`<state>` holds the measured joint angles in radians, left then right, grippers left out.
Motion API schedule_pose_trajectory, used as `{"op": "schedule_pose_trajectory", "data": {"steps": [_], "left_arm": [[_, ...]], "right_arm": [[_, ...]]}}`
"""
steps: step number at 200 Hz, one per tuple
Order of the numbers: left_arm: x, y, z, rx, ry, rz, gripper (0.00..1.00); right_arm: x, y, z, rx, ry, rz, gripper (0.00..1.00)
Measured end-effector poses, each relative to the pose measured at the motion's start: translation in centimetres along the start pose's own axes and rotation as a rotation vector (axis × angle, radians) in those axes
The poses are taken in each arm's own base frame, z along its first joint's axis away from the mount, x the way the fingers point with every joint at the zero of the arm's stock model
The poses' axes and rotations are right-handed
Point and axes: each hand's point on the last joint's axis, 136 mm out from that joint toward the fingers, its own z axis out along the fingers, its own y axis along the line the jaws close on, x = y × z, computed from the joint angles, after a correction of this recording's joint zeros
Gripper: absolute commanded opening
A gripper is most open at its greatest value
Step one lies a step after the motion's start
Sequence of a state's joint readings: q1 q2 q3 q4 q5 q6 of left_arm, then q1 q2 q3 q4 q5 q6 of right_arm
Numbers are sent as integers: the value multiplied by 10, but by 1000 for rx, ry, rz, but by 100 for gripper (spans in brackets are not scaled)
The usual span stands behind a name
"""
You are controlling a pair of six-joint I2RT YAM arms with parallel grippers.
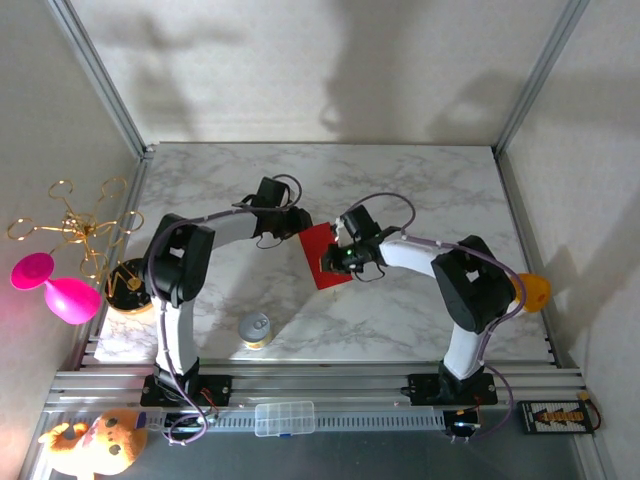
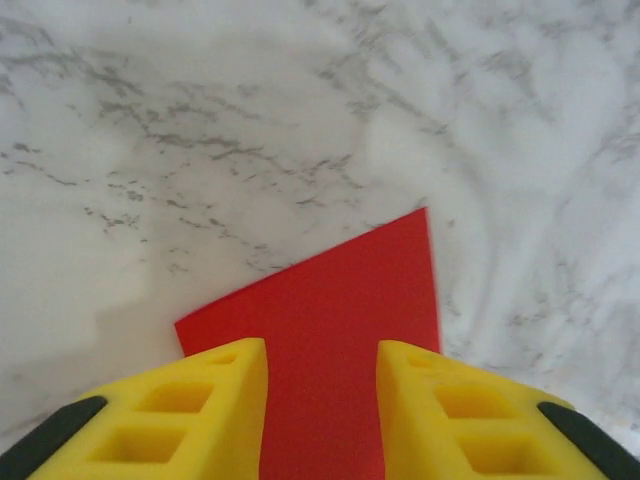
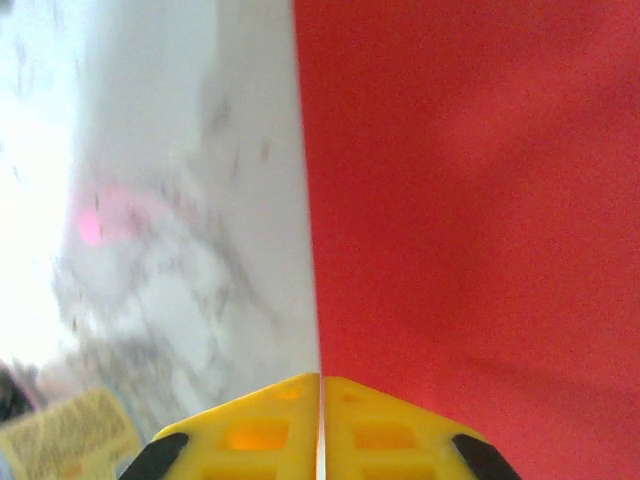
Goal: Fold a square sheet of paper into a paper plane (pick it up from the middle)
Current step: First fold in half a square sheet of paper at the center of the table, then rotate the square sheet of paper at the center of the table.
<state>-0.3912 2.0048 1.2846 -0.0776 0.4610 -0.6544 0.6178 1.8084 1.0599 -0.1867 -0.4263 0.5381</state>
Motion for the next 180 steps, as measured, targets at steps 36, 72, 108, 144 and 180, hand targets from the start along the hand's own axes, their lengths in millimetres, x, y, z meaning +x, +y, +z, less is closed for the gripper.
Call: {"op": "schedule_pose_trajectory", "data": {"steps": [36,72,108,144,180], "left_arm": [[-23,-18,-53,28,-147,-36,45],[-20,-9,-82,25,-221,-105,53],[6,18,-79,-23,-191,-172,55],[20,26,-76,-30,-173,-209,56],[31,4,-70,28,-146,-190,51]], "right_arm": [[-46,-27,0,94,-95,12,22],[-43,-43,21,140,-54,15,29],[-47,-40,24,144,-73,53,33],[-48,-40,26,144,-146,209,32],[-42,-38,21,106,-220,355,32]]}}
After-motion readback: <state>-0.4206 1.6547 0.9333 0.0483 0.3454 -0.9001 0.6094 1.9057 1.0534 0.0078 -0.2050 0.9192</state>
